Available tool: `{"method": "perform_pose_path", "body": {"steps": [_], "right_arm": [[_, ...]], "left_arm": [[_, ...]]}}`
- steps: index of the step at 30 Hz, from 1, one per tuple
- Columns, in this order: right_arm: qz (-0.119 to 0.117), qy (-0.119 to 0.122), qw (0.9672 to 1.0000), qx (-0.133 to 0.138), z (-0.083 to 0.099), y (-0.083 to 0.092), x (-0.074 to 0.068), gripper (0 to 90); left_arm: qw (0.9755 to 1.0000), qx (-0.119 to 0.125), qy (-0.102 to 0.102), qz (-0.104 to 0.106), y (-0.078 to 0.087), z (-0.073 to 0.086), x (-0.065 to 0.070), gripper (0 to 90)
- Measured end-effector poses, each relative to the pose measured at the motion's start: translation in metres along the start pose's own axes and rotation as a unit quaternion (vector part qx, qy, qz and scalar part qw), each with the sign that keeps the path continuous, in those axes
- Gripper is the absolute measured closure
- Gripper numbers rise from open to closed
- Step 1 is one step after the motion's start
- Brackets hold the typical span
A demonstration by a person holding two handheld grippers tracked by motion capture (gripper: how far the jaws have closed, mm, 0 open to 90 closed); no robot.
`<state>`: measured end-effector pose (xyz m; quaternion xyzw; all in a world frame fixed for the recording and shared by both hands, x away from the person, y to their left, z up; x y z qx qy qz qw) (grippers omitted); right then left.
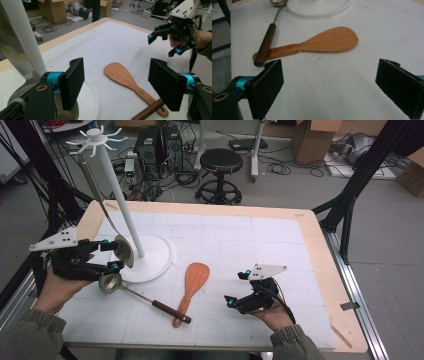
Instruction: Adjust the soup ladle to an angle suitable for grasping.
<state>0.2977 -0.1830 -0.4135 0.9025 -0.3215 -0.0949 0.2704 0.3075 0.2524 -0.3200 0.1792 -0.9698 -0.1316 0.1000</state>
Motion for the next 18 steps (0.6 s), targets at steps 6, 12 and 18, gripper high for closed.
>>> {"method": "perform_pose_path", "body": {"steps": [6, 12, 18], "right_arm": [[-0.015, 0.017, 0.9997, -0.004, -0.006, -0.009, -0.015, 6.8], [-0.034, 0.038, 0.9986, -0.010, -0.011, -0.020, -0.031, 6.7], [-0.042, 0.045, 0.9980, -0.016, -0.014, -0.030, -0.041, 6.7]], "left_arm": [[0.9998, -0.014, -0.013, -0.008, -0.007, 0.006, 0.007, 28.8], [0.9996, -0.022, -0.019, -0.002, -0.015, 0.013, 0.013, 28.2], [0.9996, -0.025, -0.015, -0.002, -0.021, 0.023, 0.015, 26.8]]}}
Point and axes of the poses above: each handheld gripper's, and its own axes: y roughly backward along the jaws, z roughly out of its underside, x roughly to its right, the point moved 3 cm from there along -y, roughly forward along the jaws, and after that the axes turned 10 degrees about z, right-handed, at the moved point
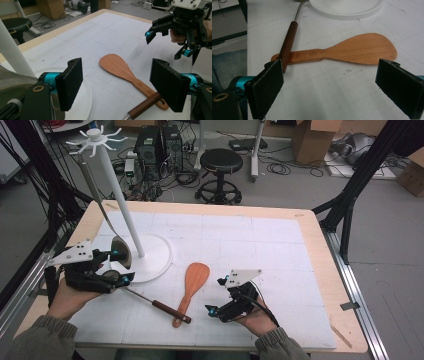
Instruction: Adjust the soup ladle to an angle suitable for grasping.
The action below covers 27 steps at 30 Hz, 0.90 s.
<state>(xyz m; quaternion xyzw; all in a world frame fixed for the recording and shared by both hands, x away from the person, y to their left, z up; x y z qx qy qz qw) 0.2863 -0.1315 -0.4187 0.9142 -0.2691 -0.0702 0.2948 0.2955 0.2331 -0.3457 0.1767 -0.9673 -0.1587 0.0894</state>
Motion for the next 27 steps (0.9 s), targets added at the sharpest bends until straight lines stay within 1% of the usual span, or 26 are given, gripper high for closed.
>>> {"method": "perform_pose_path", "body": {"steps": [3, 5, 6, 7, 8, 9, 11, 13, 14, 16, 17, 19, 23, 26, 27], "right_arm": [[-0.005, 0.001, 1.0000, -0.004, -0.002, -0.006, -0.004, 6.8], [-0.007, 0.006, 0.9999, -0.005, -0.003, -0.011, -0.007, 8.2], [-0.012, 0.006, 0.9999, -0.007, -0.003, -0.013, -0.009, 12.1], [-0.020, 0.009, 0.9997, -0.005, -0.004, -0.015, -0.011, 18.5], [-0.029, 0.013, 0.9995, -0.008, -0.004, -0.018, -0.013, 18.3], [-0.027, 0.016, 0.9995, -0.010, -0.005, -0.020, -0.015, 16.8], [-0.034, 0.021, 0.9991, -0.015, -0.004, -0.025, -0.018, 17.8], [-0.039, 0.018, 0.9988, -0.023, -0.004, -0.028, -0.021, 17.9], [-0.041, 0.023, 0.9987, -0.022, -0.004, -0.031, -0.022, 18.5], [-0.047, 0.023, 0.9983, -0.026, -0.004, -0.033, -0.026, 21.3], [-0.051, 0.026, 0.9980, -0.028, -0.004, -0.036, -0.027, 23.1], [-0.055, 0.030, 0.9975, -0.031, -0.004, -0.039, -0.030, 24.0], [-0.074, 0.039, 0.9957, -0.039, -0.002, -0.046, -0.038, 30.4], [-0.088, 0.051, 0.9937, -0.046, 0.000, -0.051, -0.043, 35.8], [-0.089, 0.052, 0.9936, -0.046, 0.000, -0.052, -0.044, 37.6]], "left_arm": [[1.0000, -0.002, 0.003, -0.001, -0.003, 0.005, 0.001, 25.8], [1.0000, -0.001, 0.002, -0.002, -0.005, 0.009, 0.002, 24.9], [1.0000, -0.002, 0.001, -0.002, -0.007, 0.011, 0.003, 24.9], [1.0000, -0.005, 0.001, 0.000, -0.009, 0.013, 0.003, 24.9], [1.0000, -0.006, 0.002, 0.001, -0.010, 0.015, 0.003, 24.8], [1.0000, -0.006, 0.003, 0.001, -0.011, 0.016, 0.004, 24.6], [1.0000, -0.007, 0.003, 0.005, -0.011, 0.019, 0.003, 24.5], [1.0000, -0.007, 0.002, 0.006, -0.011, 0.020, 0.003, 24.5], [1.0000, -0.007, 0.003, 0.006, -0.011, 0.020, 0.003, 24.5], [1.0000, -0.005, 0.002, 0.005, -0.011, 0.021, 0.004, 24.6], [1.0000, -0.006, 0.002, 0.005, -0.012, 0.022, 0.004, 24.7], [0.9999, -0.009, 0.000, 0.005, -0.013, 0.024, 0.004, 24.6], [0.9999, -0.014, -0.003, 0.008, -0.016, 0.024, 0.005, 24.6], [0.9998, -0.016, -0.003, 0.010, -0.018, 0.025, 0.005, 24.6], [0.9998, -0.017, -0.003, 0.011, -0.018, 0.025, 0.005, 24.6]]}}
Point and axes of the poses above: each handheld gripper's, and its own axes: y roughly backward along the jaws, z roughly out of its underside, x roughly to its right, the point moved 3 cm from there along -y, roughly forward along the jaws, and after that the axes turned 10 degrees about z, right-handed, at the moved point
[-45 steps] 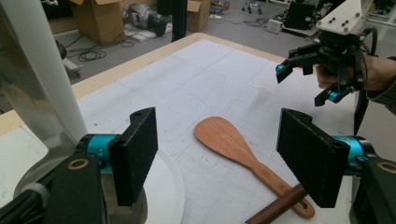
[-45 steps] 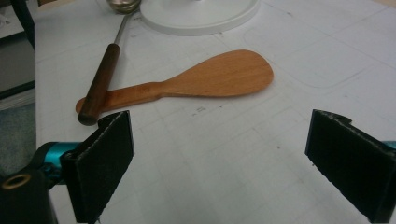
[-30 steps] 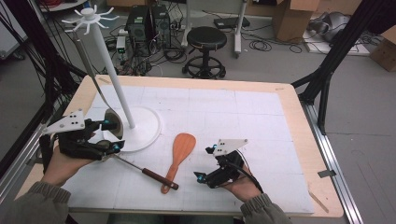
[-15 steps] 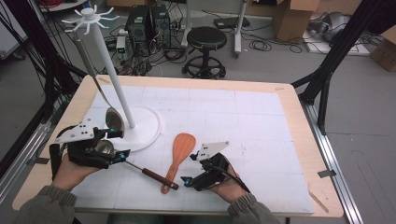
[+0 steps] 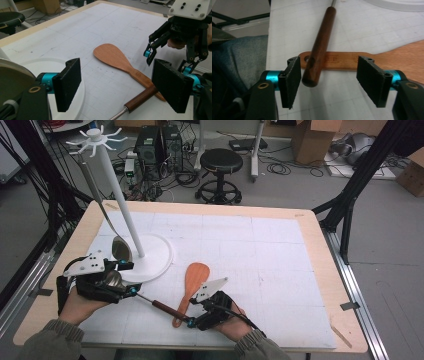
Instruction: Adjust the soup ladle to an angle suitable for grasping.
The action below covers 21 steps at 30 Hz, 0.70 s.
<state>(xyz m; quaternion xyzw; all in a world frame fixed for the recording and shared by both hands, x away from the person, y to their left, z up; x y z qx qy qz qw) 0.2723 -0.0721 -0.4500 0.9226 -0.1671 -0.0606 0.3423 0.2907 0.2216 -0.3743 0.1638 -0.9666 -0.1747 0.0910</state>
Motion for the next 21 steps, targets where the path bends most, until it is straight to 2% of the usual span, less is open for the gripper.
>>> {"method": "perform_pose_path", "body": {"steps": [11, 17, 21], "right_arm": [[-0.024, 0.023, 0.9993, -0.016, 0.000, -0.012, -0.011, 53.7], [-0.026, 0.029, 0.9989, -0.025, 0.001, -0.014, -0.010, 64.2], [-0.018, 0.028, 0.9992, -0.024, 0.001, -0.013, -0.008, 65.7]], "left_arm": [[1.0000, -0.001, -0.004, 0.002, -0.001, 0.001, 0.001, 24.7], [1.0000, 0.000, -0.005, 0.002, -0.001, 0.001, 0.001, 24.9], [1.0000, 0.001, -0.005, 0.004, -0.001, 0.001, 0.000, 24.9]]}}
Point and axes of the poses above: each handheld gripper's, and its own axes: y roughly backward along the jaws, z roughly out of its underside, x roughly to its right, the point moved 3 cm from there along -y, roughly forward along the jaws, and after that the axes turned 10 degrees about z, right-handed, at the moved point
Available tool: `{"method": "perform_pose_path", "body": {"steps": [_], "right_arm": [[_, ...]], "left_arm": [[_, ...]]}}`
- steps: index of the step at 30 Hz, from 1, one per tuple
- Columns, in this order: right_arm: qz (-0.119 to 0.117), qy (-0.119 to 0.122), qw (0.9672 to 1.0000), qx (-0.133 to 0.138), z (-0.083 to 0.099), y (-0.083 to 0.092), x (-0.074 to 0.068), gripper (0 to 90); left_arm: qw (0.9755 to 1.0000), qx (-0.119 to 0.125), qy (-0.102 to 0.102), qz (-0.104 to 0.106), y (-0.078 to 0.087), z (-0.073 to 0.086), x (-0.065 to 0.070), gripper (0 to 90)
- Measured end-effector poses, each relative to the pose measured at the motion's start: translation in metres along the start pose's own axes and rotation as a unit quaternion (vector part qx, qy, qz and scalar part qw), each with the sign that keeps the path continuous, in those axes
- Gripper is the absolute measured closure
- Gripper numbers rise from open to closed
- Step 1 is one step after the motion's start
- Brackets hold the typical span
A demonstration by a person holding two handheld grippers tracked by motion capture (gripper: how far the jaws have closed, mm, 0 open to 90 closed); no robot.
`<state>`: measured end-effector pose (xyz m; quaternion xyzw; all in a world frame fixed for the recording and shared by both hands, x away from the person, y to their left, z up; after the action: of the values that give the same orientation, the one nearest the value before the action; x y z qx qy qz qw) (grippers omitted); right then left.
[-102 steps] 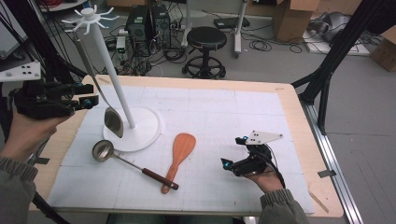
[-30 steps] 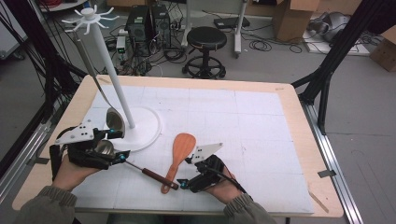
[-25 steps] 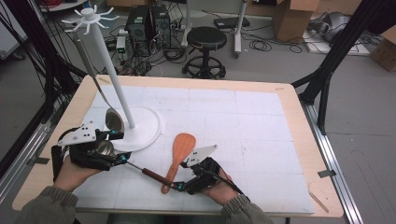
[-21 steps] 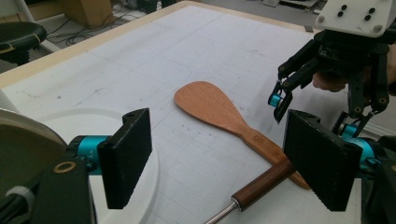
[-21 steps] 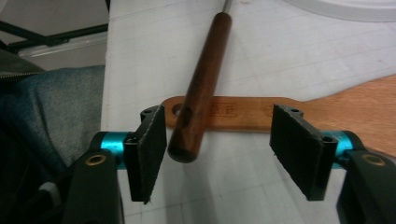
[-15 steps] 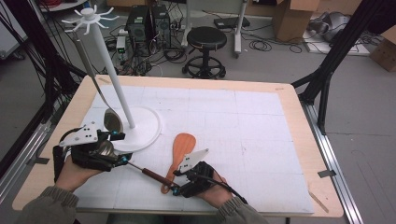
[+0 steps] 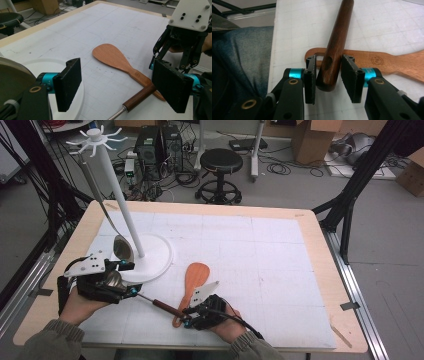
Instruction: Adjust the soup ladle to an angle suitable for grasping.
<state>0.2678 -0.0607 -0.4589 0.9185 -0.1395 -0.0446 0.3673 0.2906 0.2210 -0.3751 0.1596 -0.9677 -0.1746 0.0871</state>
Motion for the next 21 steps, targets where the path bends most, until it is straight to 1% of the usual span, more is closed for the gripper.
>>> {"method": "perform_pose_path", "body": {"steps": [3, 5, 6, 7, 12, 14, 21], "right_arm": [[0.005, -0.001, 1.0000, 0.001, 0.001, 0.001, 0.001, 66.7], [0.009, 0.006, 0.9999, 0.004, 0.001, 0.002, 0.002, 67.2], [0.009, 0.007, 0.9999, 0.003, 0.001, 0.002, 0.002, 67.4], [0.014, 0.008, 0.9999, 0.001, 0.001, 0.003, 0.002, 67.7], [0.016, -0.004, 0.9999, 0.004, 0.003, 0.005, 0.008, 69.5], [0.021, -0.003, 0.9998, 0.007, 0.005, 0.007, 0.010, 70.0], [0.024, -0.007, 0.9996, 0.012, 0.008, 0.014, 0.016, 71.5]], "left_arm": [[1.0000, -0.002, 0.000, 0.002, -0.001, 0.000, 0.001, 24.9], [1.0000, -0.004, 0.000, 0.002, -0.002, 0.000, 0.000, 25.0], [1.0000, -0.004, 0.000, 0.002, -0.002, 0.000, 0.000, 24.9], [1.0000, -0.004, 0.000, 0.002, -0.002, 0.000, 0.000, 24.9], [1.0000, -0.003, 0.001, 0.003, -0.002, 0.000, 0.000, 25.0], [1.0000, -0.003, 0.000, 0.003, -0.002, 0.000, 0.000, 25.0], [1.0000, 0.001, -0.002, 0.004, 0.000, 0.000, 0.000, 25.4]]}}
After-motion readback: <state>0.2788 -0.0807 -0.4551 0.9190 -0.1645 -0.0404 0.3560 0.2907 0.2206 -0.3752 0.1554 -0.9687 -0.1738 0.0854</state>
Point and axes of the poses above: each handheld gripper's, and its own axes: y roughly backward along the jaws, z roughly out of its underside, x roughly to its right, the point moved 3 cm from there along -y, roughly forward along the jaws, and after that the axes turned 10 degrees about z, right-handed, at the moved point
